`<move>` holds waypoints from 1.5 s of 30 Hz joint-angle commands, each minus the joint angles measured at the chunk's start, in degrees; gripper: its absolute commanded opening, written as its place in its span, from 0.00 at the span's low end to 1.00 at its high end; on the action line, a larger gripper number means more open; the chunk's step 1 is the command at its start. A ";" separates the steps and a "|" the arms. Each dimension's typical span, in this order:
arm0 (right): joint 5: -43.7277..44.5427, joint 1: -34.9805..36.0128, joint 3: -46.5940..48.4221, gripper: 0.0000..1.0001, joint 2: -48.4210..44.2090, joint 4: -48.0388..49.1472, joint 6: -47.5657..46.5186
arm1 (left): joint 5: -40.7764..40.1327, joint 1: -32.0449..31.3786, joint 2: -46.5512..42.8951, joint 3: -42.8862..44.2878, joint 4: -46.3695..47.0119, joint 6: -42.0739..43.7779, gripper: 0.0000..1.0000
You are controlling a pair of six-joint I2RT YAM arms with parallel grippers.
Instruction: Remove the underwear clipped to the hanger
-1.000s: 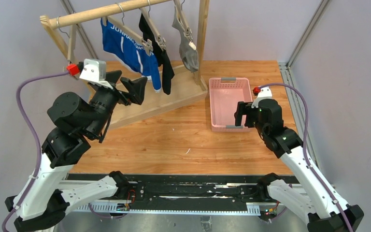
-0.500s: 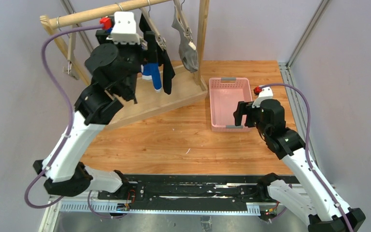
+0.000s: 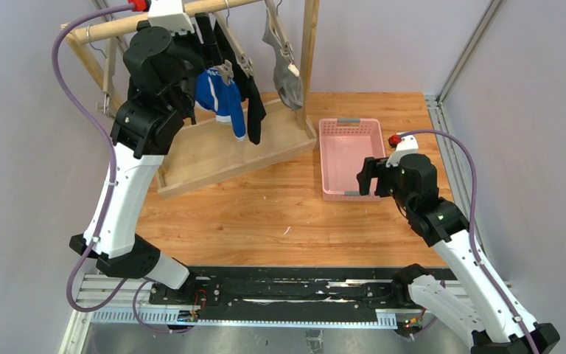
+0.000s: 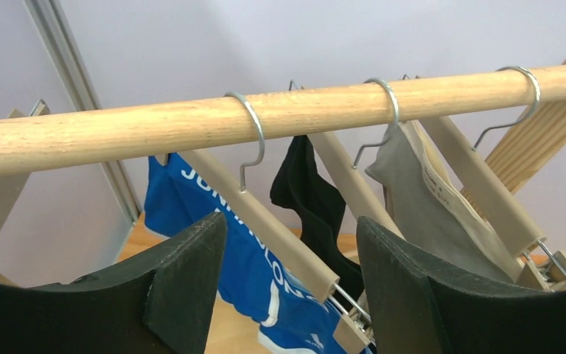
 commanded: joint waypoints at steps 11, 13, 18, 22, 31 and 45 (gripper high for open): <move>-2.58 0.96 -1.19 0.83 -0.10 0.97 1.58 | 19.67 11.03 0.45 -2.39 -2.61 -16.87 0.67; -2.54 0.95 -1.61 0.83 -0.10 1.07 1.62 | 22.18 12.47 1.22 -2.05 -2.70 -18.50 0.64; -3.32 0.95 -2.24 0.83 0.36 2.03 1.59 | 25.95 14.16 4.49 1.34 -4.20 -20.09 0.64; -3.43 1.02 -2.49 0.83 1.43 2.88 1.72 | 27.15 14.28 5.95 2.66 -5.25 -20.36 0.63; -4.25 0.95 -2.29 0.82 3.32 3.78 1.65 | 24.33 14.28 3.65 1.07 -5.91 -19.05 0.61; -7.00 1.04 -3.30 0.81 3.11 4.32 2.06 | 25.05 14.28 -5.94 -8.59 2.00 -16.60 0.60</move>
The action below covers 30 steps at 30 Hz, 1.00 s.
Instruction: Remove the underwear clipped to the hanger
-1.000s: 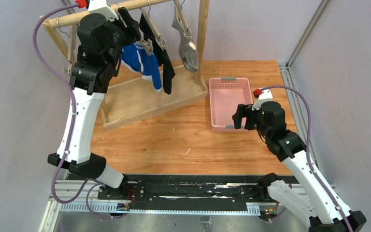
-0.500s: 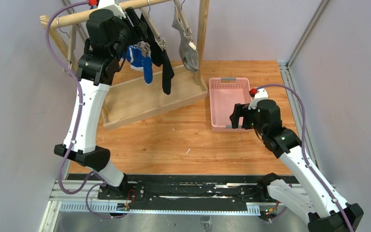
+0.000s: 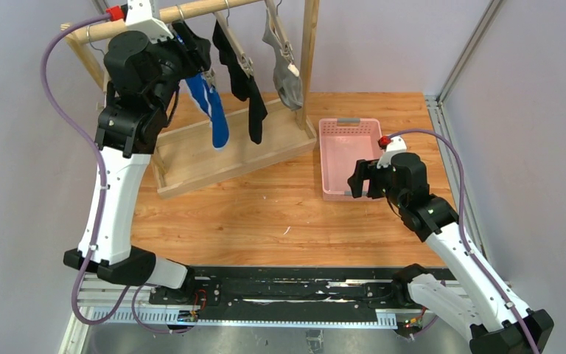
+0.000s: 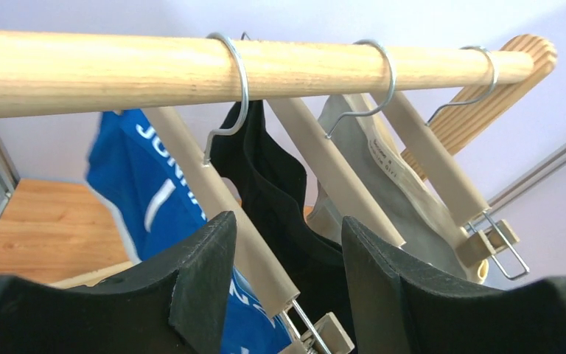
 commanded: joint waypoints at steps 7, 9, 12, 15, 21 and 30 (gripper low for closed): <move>-1.87 1.01 -0.95 0.81 -1.36 0.86 0.84 | -4.38 0.49 -3.21 -2.26 3.04 3.45 0.60; -1.58 1.02 -1.07 0.81 -1.74 0.61 0.85 | -5.44 0.45 -2.67 -2.48 2.76 3.89 0.61; -1.03 1.02 -1.39 0.81 -2.39 0.12 0.82 | -7.19 0.44 -1.50 -2.39 2.34 4.90 0.60; -0.82 1.07 -1.71 0.81 -3.06 -0.25 0.73 | -9.32 0.46 0.59 -1.17 1.59 6.51 0.61; -0.44 1.06 -1.84 0.81 -3.28 -0.74 0.53 | -10.22 0.96 3.79 2.14 -0.55 8.74 0.60; -0.04 1.03 -1.82 0.81 -2.58 -0.56 0.35 | -9.13 1.41 4.36 2.64 -2.06 9.37 0.45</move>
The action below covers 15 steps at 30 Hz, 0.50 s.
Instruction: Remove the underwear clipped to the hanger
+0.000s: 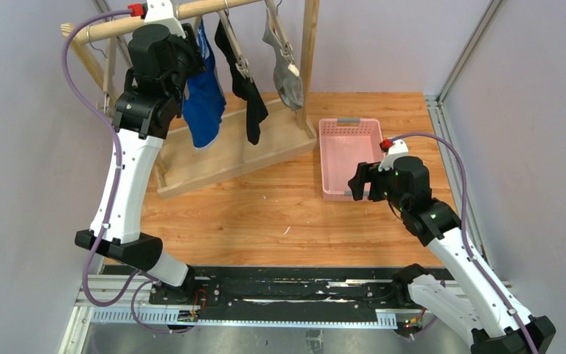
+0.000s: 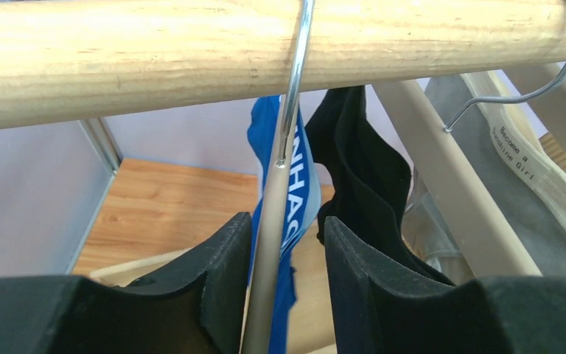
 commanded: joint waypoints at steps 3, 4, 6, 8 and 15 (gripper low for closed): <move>0.56 0.89 -0.68 0.81 -0.07 -0.35 0.17 | 0.79 0.63 -0.42 2.10 -0.17 1.46 0.41; 0.56 0.89 -0.70 0.81 -0.04 -0.38 0.27 | 1.18 0.57 -0.32 2.16 -0.18 1.50 0.39; 0.61 0.91 -0.80 0.81 -0.10 -0.39 0.34 | 1.58 0.58 -0.05 2.40 -0.24 1.63 0.33; 0.74 0.89 -1.00 0.81 -0.35 -0.26 0.47 | 1.67 0.57 0.35 2.78 -0.76 1.85 0.26; 1.05 0.89 -1.09 0.81 -0.65 0.15 0.57 | 3.15 0.59 1.28 3.07 -0.56 2.08 0.02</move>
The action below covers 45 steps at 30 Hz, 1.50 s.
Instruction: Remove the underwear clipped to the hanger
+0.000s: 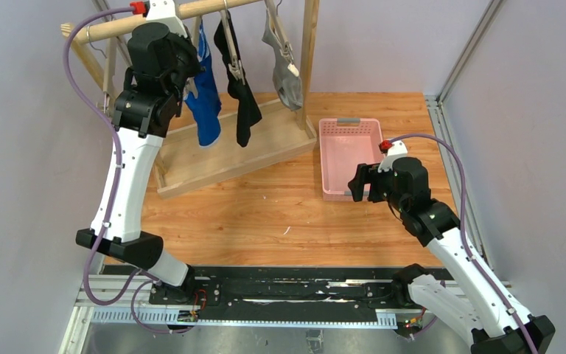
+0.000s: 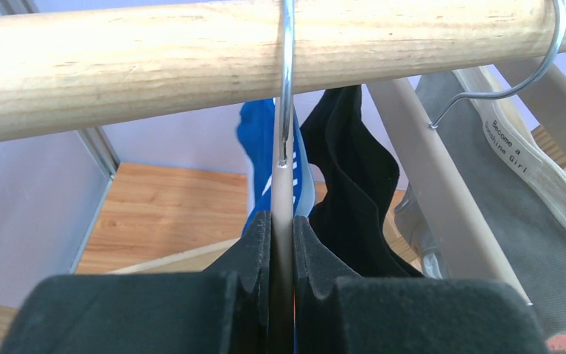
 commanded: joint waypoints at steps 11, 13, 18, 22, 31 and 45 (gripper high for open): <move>1.91 0.89 -1.11 0.81 -0.30 0.64 0.37 | 1.92 0.41 0.92 1.31 5.00 2.90 0.00; 1.95 0.89 -1.38 0.81 0.12 1.09 0.36 | 1.86 0.41 0.15 0.51 7.29 3.95 0.00; 1.88 0.89 -1.71 0.81 1.47 2.47 0.35 | 1.85 0.41 -1.19 0.45 9.71 5.75 0.00; 1.41 0.91 -1.44 0.81 3.31 3.40 0.16 | 2.74 0.45 -2.77 -0.47 10.15 6.40 0.00; 0.39 0.89 -1.61 0.81 6.29 5.56 0.01 | 4.50 0.41 -10.69 -8.21 10.78 7.03 0.00; 0.74 0.89 -0.24 0.82 12.22 8.37 -1.40 | 13.70 0.32 -24.20 -26.45 -0.88 4.13 0.00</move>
